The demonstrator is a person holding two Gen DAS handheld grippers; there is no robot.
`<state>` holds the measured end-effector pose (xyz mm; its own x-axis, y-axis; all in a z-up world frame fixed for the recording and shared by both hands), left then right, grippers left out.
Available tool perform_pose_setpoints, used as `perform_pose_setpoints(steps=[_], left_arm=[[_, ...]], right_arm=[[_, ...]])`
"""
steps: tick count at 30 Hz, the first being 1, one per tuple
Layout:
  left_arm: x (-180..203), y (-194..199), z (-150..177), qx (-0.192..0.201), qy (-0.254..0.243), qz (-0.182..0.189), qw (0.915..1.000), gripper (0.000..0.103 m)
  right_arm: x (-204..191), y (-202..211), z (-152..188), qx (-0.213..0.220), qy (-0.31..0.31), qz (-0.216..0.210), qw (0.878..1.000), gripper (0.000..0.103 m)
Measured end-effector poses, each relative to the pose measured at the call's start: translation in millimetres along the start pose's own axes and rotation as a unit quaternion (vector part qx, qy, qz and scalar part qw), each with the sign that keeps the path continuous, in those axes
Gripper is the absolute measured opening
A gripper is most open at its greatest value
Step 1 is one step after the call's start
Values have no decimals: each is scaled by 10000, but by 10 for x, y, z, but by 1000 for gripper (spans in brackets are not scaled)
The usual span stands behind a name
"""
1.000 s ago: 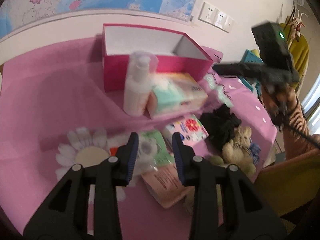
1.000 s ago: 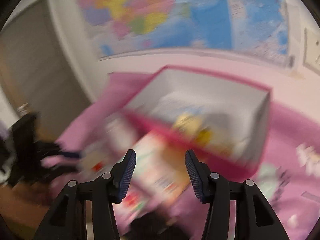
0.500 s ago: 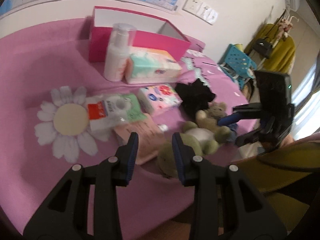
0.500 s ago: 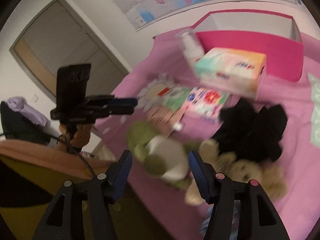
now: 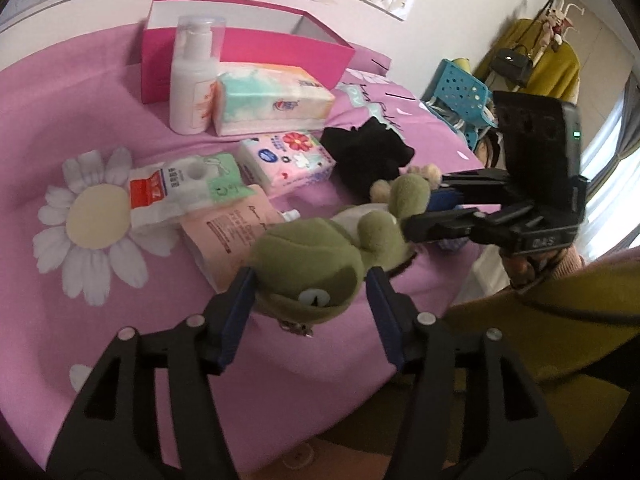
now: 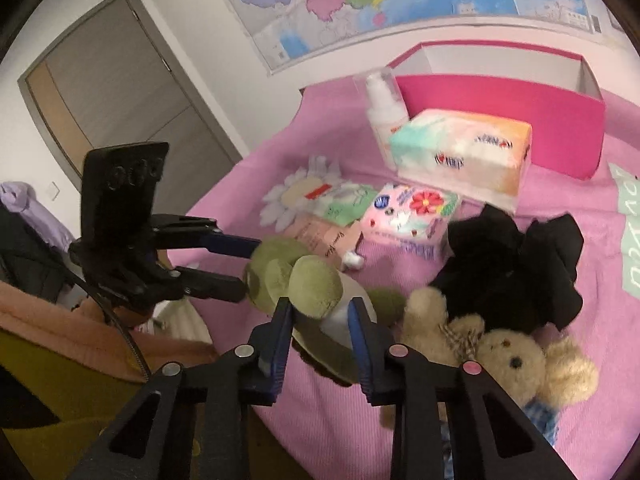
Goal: Organize soft objects
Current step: 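Carry the green plush toy into the pink box and release it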
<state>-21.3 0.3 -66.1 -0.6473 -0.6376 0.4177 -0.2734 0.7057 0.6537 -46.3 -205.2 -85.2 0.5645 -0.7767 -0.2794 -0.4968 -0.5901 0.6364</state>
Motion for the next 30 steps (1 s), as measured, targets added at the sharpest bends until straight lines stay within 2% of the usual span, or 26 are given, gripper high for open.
perform_pose_setpoints(steps=[4,10,13,18,22,27,30], left_arm=[[8,23,-39,115,55,-40,9999,59],[158,367,-207,636,-199,-115,9977,59],[235,510,-378,881,-432,-288,9948,59],[247,686,-845,1225,-736,-514,9884,59],[219,745,-1234,1450,-987,-878,9806,59],[-15,729,-1788,1573,-1017,-1098,9761,59],[-183,599,-2030,1518,-899,-1223,9767,59]], right_arm=[[-35,8,-73,137,29,-56,9999,21],[-50,138,-255,441,-78,-283,9986,20],[-85,273,-417,689,25,-312,9971,20],[-71,435,-823,1108,238,-205,9933,20],[-6,553,-1236,1544,439,-45,9870,20],[191,510,-1752,1847,491,86,9815,20],[344,380,-2013,1871,465,158,9811,20]])
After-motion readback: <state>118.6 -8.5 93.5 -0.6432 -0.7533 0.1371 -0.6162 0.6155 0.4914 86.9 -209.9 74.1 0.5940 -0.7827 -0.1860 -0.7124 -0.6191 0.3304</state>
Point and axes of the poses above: each gripper's, at about its wrist camera, not at the fingertips, and y roughly against the way its jaws point, x to its right, z to its underside, the point moved 1 cm from there along -y, roughly the way its jaws point, and after that the axes turned 7 degrees about z, right-handed, at the moved point
